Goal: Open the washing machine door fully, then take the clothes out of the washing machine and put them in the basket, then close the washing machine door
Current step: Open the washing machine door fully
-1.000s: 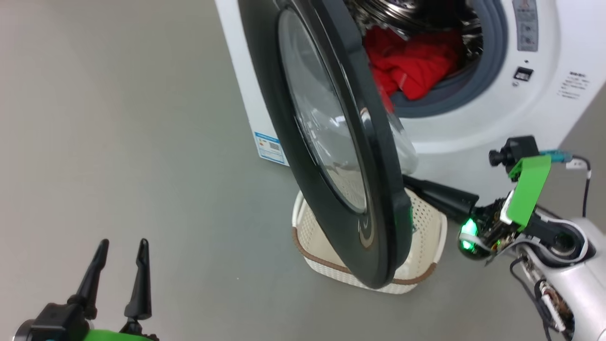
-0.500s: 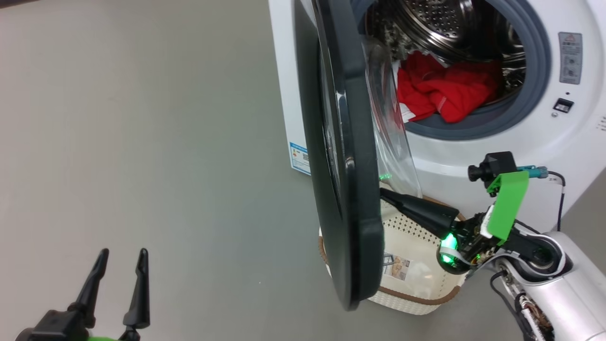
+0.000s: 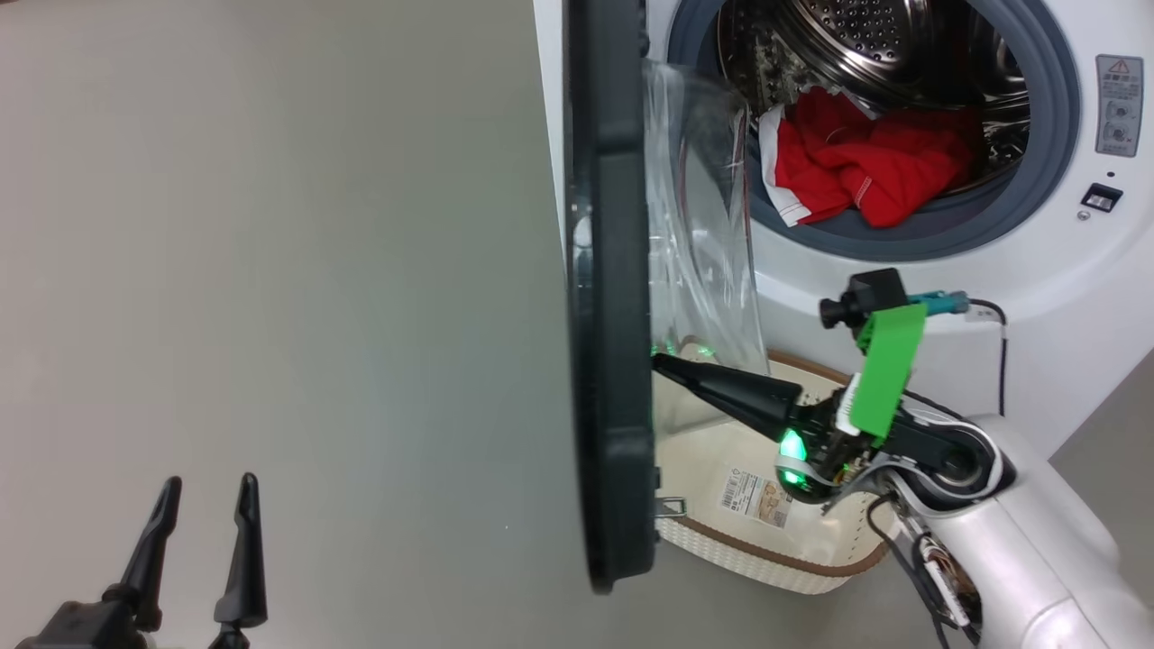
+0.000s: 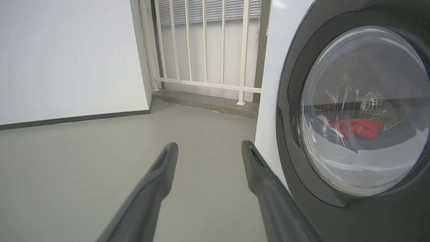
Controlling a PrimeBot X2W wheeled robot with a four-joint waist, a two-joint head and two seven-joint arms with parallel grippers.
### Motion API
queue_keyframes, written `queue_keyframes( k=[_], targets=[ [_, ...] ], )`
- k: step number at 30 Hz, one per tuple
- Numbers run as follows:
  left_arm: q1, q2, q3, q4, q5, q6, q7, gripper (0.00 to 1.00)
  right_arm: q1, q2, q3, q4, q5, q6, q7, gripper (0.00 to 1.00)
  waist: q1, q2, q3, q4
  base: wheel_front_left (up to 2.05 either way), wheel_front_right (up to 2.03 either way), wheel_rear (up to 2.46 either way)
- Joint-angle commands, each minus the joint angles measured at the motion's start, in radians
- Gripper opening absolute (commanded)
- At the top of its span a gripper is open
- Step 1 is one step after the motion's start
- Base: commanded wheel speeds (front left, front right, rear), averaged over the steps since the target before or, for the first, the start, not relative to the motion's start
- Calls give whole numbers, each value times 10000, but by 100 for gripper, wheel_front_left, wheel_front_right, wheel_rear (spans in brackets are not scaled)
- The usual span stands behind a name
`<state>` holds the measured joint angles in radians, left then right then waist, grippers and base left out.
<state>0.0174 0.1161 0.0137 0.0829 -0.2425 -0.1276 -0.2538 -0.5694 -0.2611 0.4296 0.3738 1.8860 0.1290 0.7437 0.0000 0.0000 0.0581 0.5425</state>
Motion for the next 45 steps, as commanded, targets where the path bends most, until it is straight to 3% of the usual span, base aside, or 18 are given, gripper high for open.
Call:
queue_keyframes(
  k=[1, 16, 32, 33, 34, 35, 36, 37, 38, 39, 45],
  targets=[
    [-92, 142, 415, -316, -31, -31, -80, 100, -319, 289, 169, -189, -97, 17, 103, 0, 0, 0, 22, 12, 0, 0, 0],
    [8, -5, 604, -473, 62, -31, -80, 100, -619, 924, -148, 351, -644, 17, 662, 0, 0, 0, 69, 19, 0, 0, 0],
    [-125, 194, 202, -148, 27, -31, -80, 100, 96, 806, -820, -194, -1210, 17, 749, 0, 0, 0, -329, -133, 0, 0, 0],
    [-152, 223, 146, -109, 17, -31, -80, 100, 193, 744, -860, -276, -1282, 17, 725, 4, 0, 0, -368, -152, 0, 0, 0],
    [-177, 254, 96, -70, 8, -31, -80, 100, 300, 679, -904, -368, -1358, 17, 691, 21, 0, 0, -415, -174, 0, 0, 0],
    [-177, 254, 96, -70, 8, -31, -80, 100, 300, 679, -904, -368, -1358, 17, 691, 21, 0, 0, -415, -174, 0, 0, 0],
    [-198, 286, 47, -29, 0, -31, -80, 100, 415, 614, -955, -475, -1424, 17, 653, 38, 0, 0, -454, -193, 0, 0, 0],
    [-217, 320, 0, 16, -9, -31, -80, 100, 538, 554, -1019, -594, -1474, 17, 611, 47, 0, 0, -499, -216, 0, 0, 0],
    [-227, 351, -21, 48, -26, -31, -80, 100, 649, 504, -1081, -720, -1519, 17, 566, 69, 0, 0, -520, -269, 0, 0, 0],
    [-224, 389, -15, 70, -58, -31, -80, 100, 830, 414, -1181, -973, -1617, 17, 497, 100, 0, 0, -541, -432, 0, 0, 0],
    [-221, 450, -27, 86, -91, -31, -80, 100, 1197, 209, -1469, -1682, -1976, 17, 168, 100, 0, 0, -595, -869, 0, 0, 0]
  ],
)
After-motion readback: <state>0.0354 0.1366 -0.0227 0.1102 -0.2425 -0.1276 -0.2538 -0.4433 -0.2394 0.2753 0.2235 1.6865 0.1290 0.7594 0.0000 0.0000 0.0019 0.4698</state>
